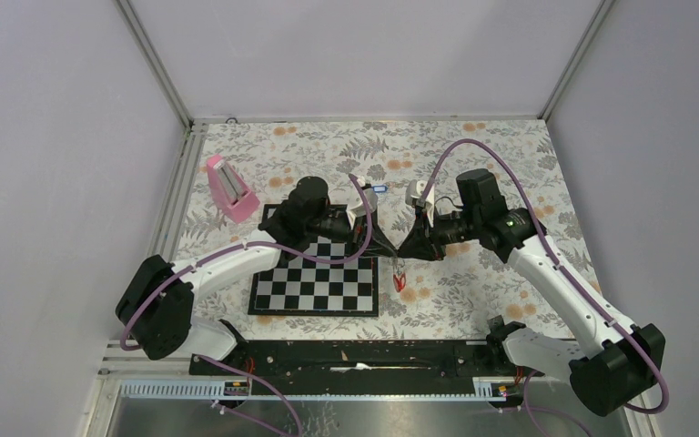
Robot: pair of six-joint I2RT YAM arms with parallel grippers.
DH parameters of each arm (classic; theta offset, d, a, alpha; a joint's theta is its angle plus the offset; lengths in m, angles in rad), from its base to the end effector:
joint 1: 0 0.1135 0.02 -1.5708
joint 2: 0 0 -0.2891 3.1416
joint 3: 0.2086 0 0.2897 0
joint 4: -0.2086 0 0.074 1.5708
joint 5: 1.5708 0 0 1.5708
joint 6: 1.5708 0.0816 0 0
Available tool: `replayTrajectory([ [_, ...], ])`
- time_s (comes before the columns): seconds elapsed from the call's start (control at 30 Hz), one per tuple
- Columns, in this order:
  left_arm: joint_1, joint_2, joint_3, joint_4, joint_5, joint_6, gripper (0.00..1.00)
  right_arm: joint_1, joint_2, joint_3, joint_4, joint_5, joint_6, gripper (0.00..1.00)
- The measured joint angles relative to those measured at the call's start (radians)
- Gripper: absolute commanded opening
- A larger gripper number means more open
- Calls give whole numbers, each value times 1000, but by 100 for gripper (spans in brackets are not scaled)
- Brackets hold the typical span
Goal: Put the keys on the keyring
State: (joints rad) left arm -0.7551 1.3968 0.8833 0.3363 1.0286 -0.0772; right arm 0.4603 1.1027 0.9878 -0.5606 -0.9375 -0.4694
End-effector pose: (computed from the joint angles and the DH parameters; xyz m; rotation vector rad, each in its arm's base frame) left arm 0.2147 -0.2980 0.2908 1.3408 1.3536 -1.4728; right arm 0.2158 0.1804 0.3221 -1.3618 1.6058 1.0316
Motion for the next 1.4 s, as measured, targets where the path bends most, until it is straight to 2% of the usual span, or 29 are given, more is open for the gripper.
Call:
replayTrajectory([
  [0.13, 1, 0, 0, 1, -6, 1, 0, 1, 0, 0, -1, -6, -1, 0],
  [0.3, 4, 0, 0, -3, -13, 29, 23, 3, -8, 0, -3, 8, -15, 0],
  [0.4, 11, -1, 1, -18, -11, 74, 32, 3, -21, -4, -5, 31, -24, 0],
  [0.63, 21, -3, 21, -169, -8, 241, 52, 3, -34, -12, -4, 82, -30, 0],
  [0.87, 22, -3, 57, -253, -47, 341, 54, 4, -32, -11, 7, 222, 23, 0],
  [1.2, 22, 11, 93, -286, -191, 349, 53, 4, -4, -6, 33, 422, 120, 0],
  [1.3, 22, 31, 108, -287, -207, 347, 52, 4, -8, -8, 39, 427, 118, 0],
  [1.4, 23, 44, 113, -298, -201, 367, 52, 3, -45, -33, 46, 369, 37, 0],
])
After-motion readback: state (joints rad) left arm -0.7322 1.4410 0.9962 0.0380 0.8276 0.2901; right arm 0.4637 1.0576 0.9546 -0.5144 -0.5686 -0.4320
